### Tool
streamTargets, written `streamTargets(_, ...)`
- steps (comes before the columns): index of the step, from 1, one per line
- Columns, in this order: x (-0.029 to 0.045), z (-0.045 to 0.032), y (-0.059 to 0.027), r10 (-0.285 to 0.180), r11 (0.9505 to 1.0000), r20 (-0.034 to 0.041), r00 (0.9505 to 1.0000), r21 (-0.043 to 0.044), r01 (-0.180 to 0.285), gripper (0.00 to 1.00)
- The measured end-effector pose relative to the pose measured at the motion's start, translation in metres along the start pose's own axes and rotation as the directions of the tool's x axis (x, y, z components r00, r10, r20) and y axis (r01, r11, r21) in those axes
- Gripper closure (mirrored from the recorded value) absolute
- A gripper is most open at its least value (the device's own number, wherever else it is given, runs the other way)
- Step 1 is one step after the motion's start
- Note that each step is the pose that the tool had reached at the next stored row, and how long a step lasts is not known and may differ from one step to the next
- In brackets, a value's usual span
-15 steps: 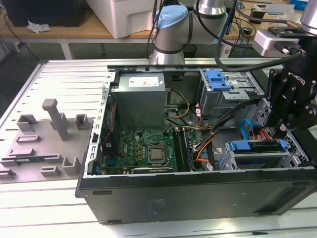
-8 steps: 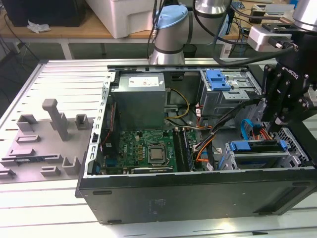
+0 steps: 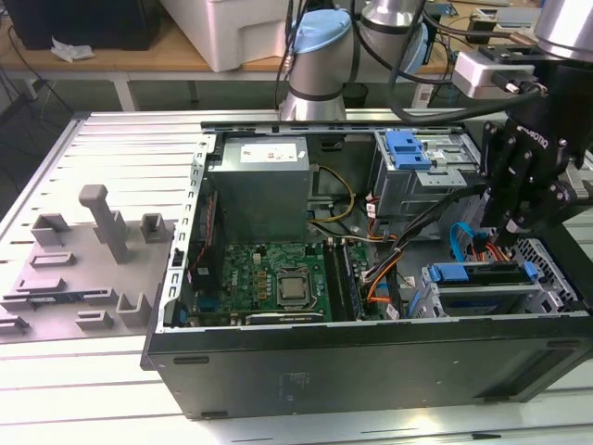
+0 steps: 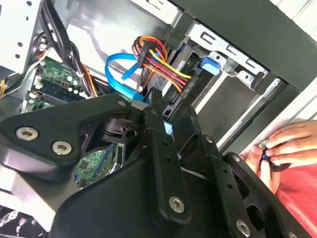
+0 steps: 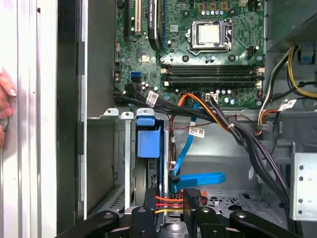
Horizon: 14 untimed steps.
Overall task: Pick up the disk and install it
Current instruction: 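Insert the second disk wire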
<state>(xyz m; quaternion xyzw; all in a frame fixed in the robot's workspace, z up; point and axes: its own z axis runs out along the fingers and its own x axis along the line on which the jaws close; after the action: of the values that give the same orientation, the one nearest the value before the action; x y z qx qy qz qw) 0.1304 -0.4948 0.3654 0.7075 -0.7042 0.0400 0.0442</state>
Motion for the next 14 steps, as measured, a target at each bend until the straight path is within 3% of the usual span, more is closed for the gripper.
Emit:
streamTargets(2,-0.0042,-0.0003,0.0031,-0.002,1.0,-0.0016,1.0,0.0003,0.002,0.64)
streamTargets(3,-0.0093,-0.0007,0.006,-0.004,1.0,-0.0044,1.0,0.0005,0.004,0.64)
streamTargets(6,-0.0141,-0.0008,0.0089,-0.006,1.0,-0.012,0.9999,0.0007,0.006,0.64)
streamTargets(14,-0.015,-0.0004,0.0093,-0.008,1.0,-0.0172,0.9998,0.0009,0.008,0.64)
